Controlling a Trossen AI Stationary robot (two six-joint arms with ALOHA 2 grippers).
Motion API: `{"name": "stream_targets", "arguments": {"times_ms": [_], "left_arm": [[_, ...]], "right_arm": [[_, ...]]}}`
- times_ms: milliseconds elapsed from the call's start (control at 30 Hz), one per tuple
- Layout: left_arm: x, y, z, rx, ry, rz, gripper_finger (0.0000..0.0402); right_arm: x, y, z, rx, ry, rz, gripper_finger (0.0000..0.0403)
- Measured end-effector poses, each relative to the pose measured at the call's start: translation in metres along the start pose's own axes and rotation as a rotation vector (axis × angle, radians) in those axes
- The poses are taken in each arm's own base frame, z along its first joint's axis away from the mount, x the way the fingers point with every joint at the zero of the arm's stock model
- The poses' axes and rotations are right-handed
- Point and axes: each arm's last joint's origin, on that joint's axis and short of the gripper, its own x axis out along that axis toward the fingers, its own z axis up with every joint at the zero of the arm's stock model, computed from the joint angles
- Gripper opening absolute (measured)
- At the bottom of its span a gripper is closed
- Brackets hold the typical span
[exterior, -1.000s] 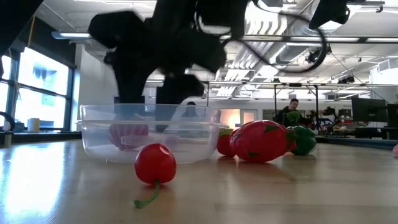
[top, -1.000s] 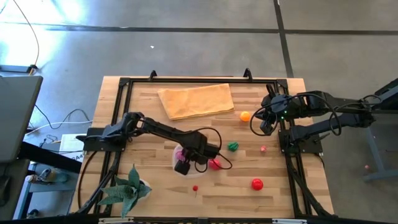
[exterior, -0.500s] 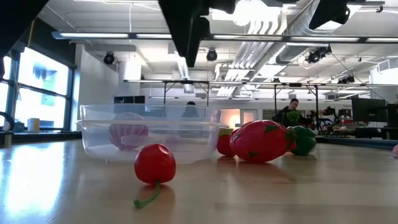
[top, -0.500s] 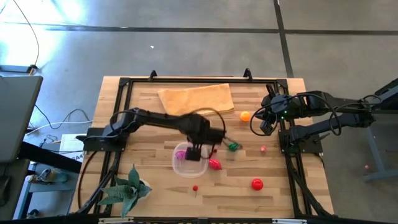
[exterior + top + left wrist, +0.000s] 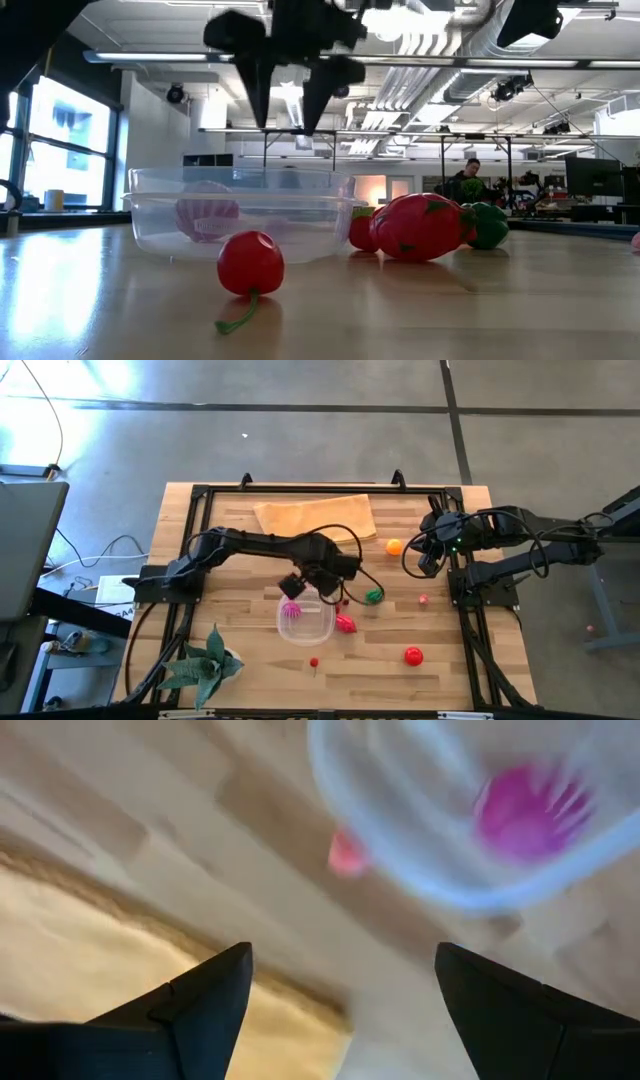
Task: Pick and placing Produce into tupperware
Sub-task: Put the left pink peach into the transparent bin
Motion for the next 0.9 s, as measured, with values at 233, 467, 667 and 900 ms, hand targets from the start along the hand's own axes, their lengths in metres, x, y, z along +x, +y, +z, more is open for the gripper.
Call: {"name": "stream_targets", "arguments": {"times_ms": [233,467,667,900], "left_arm": [[0.033,0.013,-0.022,-0.017,0.115,-0.06,0.0277],[0.047,0.024,-0.017,0.223,0.0,-0.015,0.0237],[0.059,0.02,-0.007,0.446,-0.167,-0.064,0.0209],[0.086,0.012,-0.013,0.496,-0.191,-0.176,0.019]], "right_arm": [[0.0,0.0,0.0,0.0,0.0,0.0,0.0018],[0.0,0.0,0.0,0.0,0.0,0.0,0.0018],[0.0,0.0,0.0,0.0,0.0,0.0,0.0018],[0.0,0.0,0.0,0.0,0.0,0.0,0.0018]]}}
